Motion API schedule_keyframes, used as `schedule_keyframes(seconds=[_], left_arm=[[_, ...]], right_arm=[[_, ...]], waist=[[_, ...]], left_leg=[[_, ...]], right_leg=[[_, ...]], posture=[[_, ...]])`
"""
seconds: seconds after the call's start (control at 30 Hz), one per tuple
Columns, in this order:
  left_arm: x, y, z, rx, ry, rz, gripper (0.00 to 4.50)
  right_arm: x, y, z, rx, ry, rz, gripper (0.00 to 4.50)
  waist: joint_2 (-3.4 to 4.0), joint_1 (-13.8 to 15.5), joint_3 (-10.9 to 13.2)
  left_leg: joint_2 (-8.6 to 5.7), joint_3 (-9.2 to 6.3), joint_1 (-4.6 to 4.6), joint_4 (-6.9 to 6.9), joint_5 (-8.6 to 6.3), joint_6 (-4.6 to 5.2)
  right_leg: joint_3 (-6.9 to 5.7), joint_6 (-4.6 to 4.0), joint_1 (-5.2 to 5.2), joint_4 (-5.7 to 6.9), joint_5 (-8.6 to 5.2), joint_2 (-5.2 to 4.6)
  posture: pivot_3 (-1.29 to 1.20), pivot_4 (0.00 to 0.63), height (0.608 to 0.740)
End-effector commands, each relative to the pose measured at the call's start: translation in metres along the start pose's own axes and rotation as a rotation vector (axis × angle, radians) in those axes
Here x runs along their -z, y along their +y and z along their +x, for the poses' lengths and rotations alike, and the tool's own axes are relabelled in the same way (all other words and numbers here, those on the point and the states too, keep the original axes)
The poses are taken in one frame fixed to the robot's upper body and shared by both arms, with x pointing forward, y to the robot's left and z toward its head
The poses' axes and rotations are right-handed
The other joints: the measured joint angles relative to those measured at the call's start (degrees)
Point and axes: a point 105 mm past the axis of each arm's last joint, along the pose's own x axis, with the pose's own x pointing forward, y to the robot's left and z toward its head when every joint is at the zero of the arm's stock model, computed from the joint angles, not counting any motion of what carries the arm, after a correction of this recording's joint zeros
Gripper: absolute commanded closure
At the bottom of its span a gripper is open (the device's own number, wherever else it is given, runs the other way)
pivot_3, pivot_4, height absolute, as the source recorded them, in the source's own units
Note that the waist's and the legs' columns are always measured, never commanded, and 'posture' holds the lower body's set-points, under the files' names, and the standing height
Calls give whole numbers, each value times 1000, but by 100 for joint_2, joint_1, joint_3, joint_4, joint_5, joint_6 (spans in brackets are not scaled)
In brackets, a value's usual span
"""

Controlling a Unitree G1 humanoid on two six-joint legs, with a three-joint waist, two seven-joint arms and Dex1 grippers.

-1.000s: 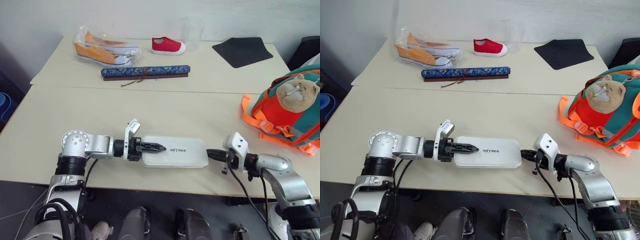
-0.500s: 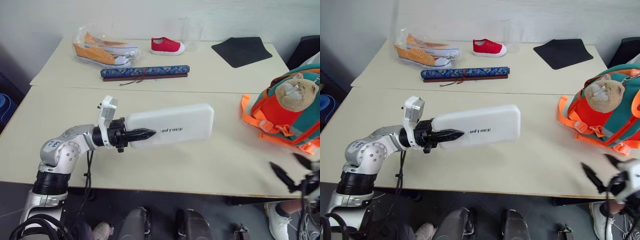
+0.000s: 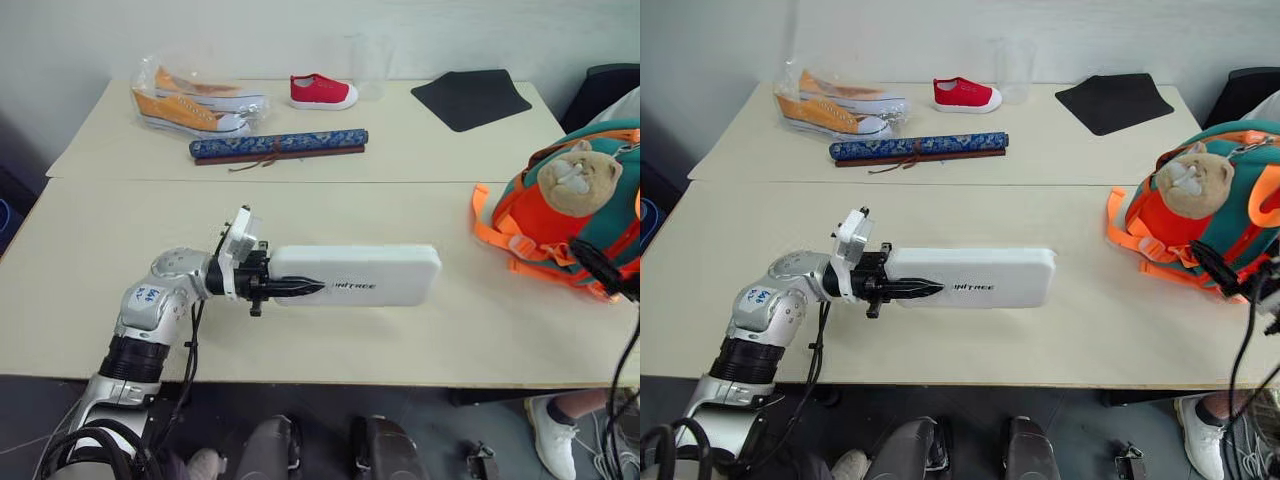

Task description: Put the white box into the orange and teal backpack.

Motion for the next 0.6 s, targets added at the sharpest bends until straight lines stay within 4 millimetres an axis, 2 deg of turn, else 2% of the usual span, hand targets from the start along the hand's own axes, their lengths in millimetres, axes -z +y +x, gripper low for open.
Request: schedule_keyframes(seconds=[0.03,0.17,0.23,0.27,0.33,0.47,0.6], left_arm=[[-21,-4,-10,-44,-88,25,3297],[-26,1,-29,-166,-157,-15,3297],[-22,6,-40,-235,-165,-34,3297],[-19,10,-48,-280,-165,-43,3297],[-14,16,-62,-356,-172,-57,3297],[-12,25,-85,-469,-207,-88,3297],[-15,25,-95,-505,-221,-89,3297]], right_arm=[[-9,5,14,-56,-27,11,1946],[-19,42,40,-204,-87,59,3343],[-24,72,53,-297,-132,99,4075],[-26,95,59,-376,-147,119,4338],[-31,136,66,-512,-174,160,4466],[-53,196,67,-701,-244,256,4466],[-64,230,51,-837,-222,338,4466]], waist=[[0,9,0],[0,6,0],[0,-16,0],[0,-28,0],[0,-56,0],[0,-58,0],[-1,-13,0]], left_leg=[[-1,0,-1,1,0,1],[-1,-7,-4,5,0,2],[-1,-11,-4,3,0,1],[-1,-10,-3,2,0,0],[1,-10,-2,-4,1,-3],[2,-12,-4,-11,1,-9],[-1,-15,-7,-11,-10,-8]], right_leg=[[-1,0,1,0,0,-1],[-8,1,3,-1,0,-3],[-10,1,3,0,0,-3],[-9,1,3,1,0,-2],[-9,0,0,2,0,-1],[-10,0,-9,4,0,0],[-10,0,-9,-2,0,-5]], posture=[[0,150,740],[0,150,740],[0,150,740],[0,150,740],[0,150,740],[0,150,740],[0,150,740]])
